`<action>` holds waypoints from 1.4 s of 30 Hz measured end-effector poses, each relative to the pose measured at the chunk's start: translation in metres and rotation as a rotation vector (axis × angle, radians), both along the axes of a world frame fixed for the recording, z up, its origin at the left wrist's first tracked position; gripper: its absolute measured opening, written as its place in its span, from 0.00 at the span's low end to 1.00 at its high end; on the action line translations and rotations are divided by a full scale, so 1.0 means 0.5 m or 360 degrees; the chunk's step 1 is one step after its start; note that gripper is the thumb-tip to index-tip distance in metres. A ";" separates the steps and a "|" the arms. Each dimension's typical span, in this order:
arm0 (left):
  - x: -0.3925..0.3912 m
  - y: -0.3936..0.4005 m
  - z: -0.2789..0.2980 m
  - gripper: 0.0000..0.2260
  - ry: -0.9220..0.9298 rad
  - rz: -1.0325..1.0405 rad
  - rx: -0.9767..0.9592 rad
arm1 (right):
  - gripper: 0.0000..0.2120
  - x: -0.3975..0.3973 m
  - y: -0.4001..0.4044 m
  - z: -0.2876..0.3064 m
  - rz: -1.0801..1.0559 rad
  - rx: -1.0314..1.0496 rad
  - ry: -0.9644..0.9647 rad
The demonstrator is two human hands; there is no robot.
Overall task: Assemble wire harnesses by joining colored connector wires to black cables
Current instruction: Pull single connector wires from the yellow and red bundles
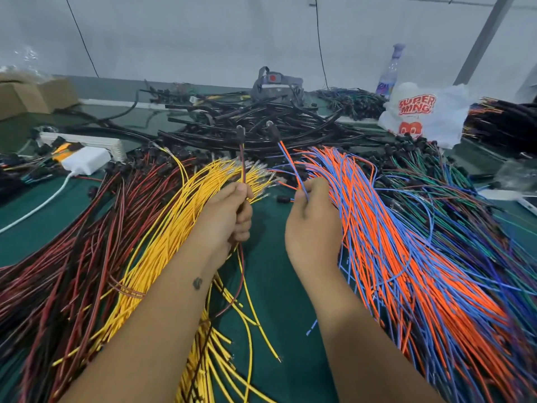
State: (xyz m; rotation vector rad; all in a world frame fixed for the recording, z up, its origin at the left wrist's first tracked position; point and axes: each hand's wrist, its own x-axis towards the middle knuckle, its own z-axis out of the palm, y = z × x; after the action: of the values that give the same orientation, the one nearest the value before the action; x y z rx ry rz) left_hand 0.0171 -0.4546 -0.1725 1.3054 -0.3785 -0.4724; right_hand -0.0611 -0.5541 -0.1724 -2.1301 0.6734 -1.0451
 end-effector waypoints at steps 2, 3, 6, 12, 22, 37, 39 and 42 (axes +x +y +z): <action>-0.007 -0.004 0.004 0.13 -0.0008 -0.0004 0.0016 | 0.04 0.001 0.018 -0.001 0.0093 -0.0027 -0.0004; -0.010 -0.007 0.006 0.13 -0.0003 0.0005 0.0014 | 0.04 0.002 0.026 -0.003 0.0134 -0.0053 0.0009; -0.016 -0.009 0.011 0.12 0.0071 -0.0004 -0.0100 | 0.05 0.006 0.039 -0.008 0.0199 -0.0075 0.0001; -0.030 -0.010 0.021 0.11 0.0116 -0.0063 -0.0174 | 0.06 0.004 0.044 -0.001 0.0213 0.0004 -0.0049; -0.018 -0.004 0.005 0.10 -0.0104 -0.0122 0.0119 | 0.06 0.003 0.042 -0.006 0.0284 -0.0005 0.0000; -0.017 -0.008 0.003 0.11 -0.0097 -0.0058 0.0114 | 0.21 0.012 0.046 -0.011 0.0402 -0.0258 0.0198; -0.015 -0.008 0.000 0.12 -0.0113 -0.0050 0.0142 | 0.23 0.012 0.047 -0.011 0.0426 -0.0251 0.0256; -0.007 -0.003 0.006 0.11 -0.0142 -0.0057 0.0101 | 0.27 0.010 0.051 -0.011 0.0445 -0.0248 0.0274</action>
State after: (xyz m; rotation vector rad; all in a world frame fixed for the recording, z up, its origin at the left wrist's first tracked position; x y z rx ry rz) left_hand 0.0136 -0.4563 -0.1697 1.3865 -0.4651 -0.4604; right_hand -0.0560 -0.5285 -0.1779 -2.3859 0.3656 -0.7906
